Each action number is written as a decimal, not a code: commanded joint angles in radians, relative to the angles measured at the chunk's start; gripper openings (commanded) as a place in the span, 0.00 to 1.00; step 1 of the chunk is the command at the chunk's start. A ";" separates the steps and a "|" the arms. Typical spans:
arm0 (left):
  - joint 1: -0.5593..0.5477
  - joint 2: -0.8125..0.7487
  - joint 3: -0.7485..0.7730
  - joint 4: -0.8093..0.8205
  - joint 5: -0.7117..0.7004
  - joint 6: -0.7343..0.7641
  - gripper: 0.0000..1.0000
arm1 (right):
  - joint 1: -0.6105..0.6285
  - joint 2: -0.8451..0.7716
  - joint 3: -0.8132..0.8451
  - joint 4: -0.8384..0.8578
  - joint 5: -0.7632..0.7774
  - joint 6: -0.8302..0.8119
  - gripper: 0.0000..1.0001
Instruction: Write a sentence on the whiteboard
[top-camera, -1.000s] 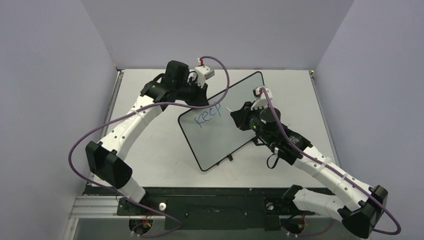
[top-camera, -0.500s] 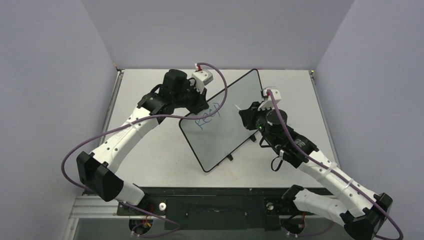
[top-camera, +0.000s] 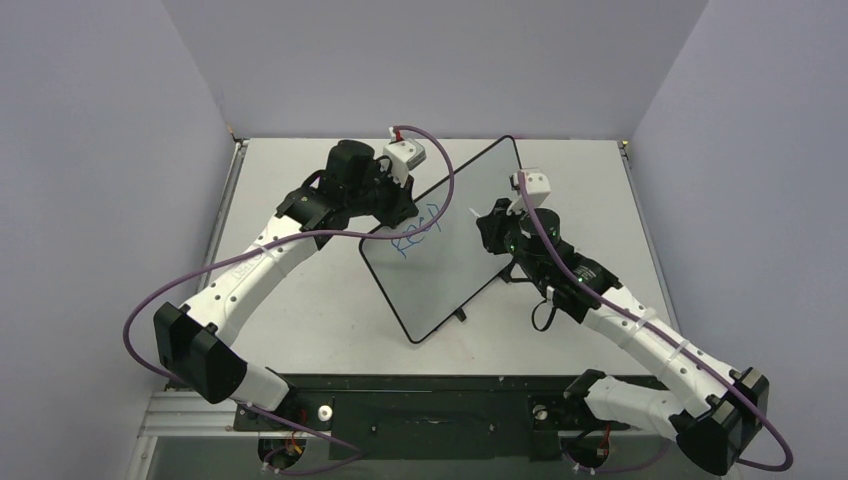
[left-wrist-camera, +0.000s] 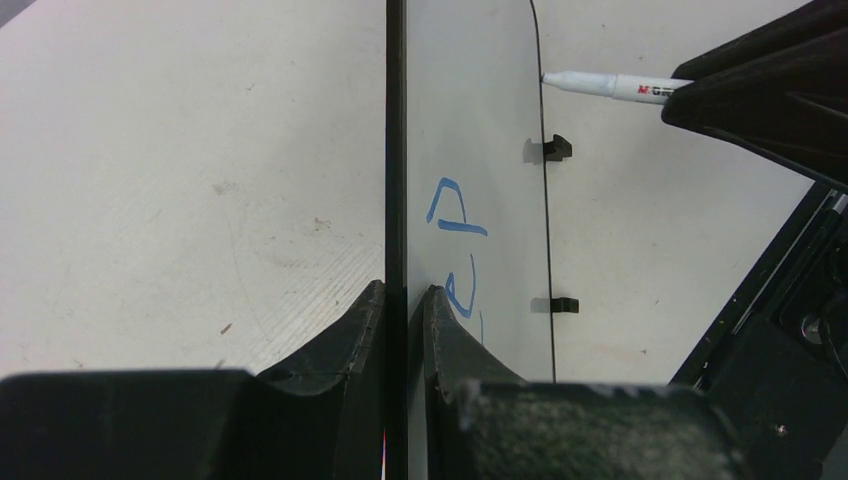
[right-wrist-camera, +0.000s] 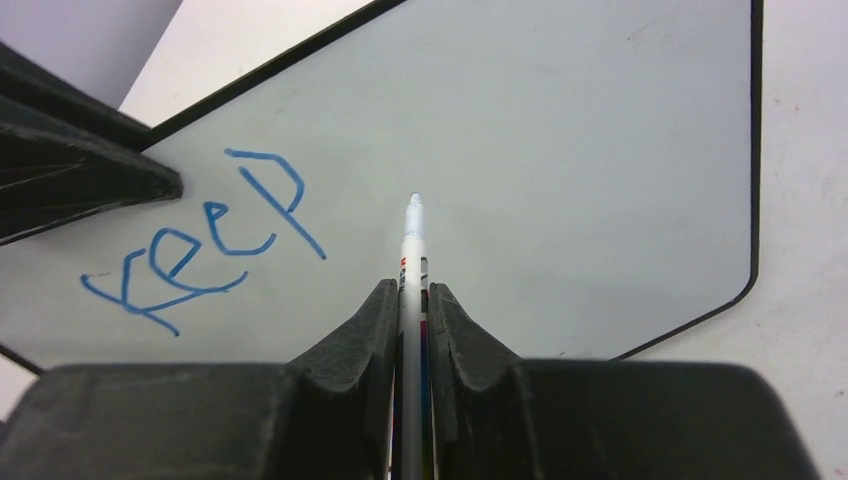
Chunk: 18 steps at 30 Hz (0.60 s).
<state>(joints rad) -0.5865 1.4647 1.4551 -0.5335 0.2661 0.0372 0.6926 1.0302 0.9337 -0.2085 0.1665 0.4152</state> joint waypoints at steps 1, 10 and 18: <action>0.008 -0.001 -0.006 0.061 -0.103 0.095 0.00 | -0.046 0.043 0.070 0.089 -0.010 0.001 0.00; 0.007 0.001 -0.004 0.052 -0.071 0.101 0.00 | -0.107 0.125 0.141 0.128 -0.095 0.028 0.00; 0.007 0.008 0.004 0.044 -0.053 0.097 0.00 | -0.109 0.186 0.178 0.145 -0.119 0.038 0.00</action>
<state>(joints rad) -0.5865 1.4647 1.4525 -0.5285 0.2741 0.0410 0.5884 1.1934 1.0641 -0.1207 0.0753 0.4381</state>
